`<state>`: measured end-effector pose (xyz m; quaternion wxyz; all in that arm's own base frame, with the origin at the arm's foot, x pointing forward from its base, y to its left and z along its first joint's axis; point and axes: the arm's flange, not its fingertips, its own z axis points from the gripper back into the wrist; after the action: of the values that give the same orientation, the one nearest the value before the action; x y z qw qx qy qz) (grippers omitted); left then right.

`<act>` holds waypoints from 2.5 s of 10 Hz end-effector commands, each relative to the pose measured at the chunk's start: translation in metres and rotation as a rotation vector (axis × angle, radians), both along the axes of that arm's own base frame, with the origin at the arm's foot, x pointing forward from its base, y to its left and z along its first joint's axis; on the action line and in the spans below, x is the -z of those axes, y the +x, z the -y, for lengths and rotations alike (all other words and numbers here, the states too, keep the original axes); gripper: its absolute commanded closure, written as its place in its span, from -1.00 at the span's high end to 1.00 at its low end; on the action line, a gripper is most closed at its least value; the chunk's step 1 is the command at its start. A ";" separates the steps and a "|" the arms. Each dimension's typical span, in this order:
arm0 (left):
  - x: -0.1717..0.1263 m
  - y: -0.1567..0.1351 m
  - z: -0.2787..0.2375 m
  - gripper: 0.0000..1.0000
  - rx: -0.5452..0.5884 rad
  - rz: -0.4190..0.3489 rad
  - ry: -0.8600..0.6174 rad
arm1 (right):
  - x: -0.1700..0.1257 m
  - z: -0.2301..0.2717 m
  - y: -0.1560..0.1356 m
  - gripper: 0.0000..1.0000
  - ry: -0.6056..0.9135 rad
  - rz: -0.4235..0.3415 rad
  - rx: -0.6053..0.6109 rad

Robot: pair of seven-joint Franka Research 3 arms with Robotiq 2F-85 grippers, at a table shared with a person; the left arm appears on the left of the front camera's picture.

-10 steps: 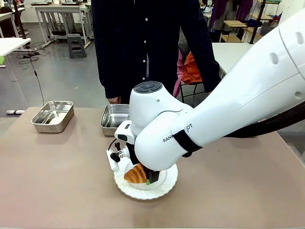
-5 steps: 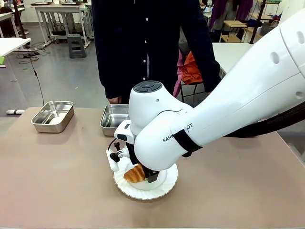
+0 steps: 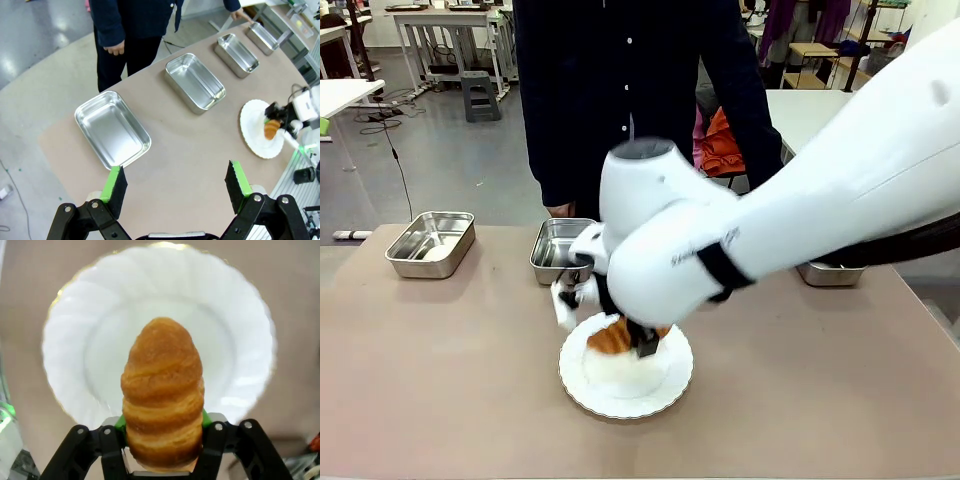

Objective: Place the bread in the container.
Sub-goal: Place the Butter Roll into the Airtight Container indicated by the human.

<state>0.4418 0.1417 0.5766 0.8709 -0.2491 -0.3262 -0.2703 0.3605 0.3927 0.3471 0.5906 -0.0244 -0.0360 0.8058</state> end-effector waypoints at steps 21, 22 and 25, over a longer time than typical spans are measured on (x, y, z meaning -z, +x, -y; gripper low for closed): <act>0.000 -0.001 -0.001 1.00 0.008 0.009 -0.009 | -0.111 0.356 0.199 -0.17 0.083 0.064 1.661; 0.000 -0.001 -0.001 1.00 0.008 0.009 -0.009 | -0.100 0.373 0.204 -0.17 0.113 0.078 1.694; 0.000 -0.001 -0.001 1.00 0.008 0.009 -0.009 | -0.066 0.400 0.218 -0.17 0.146 0.067 1.732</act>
<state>0.4415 0.1425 0.5763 0.8712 -0.2490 -0.3261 -0.2695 0.5769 -0.0066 0.4193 0.9948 -0.0380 -0.0612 0.0718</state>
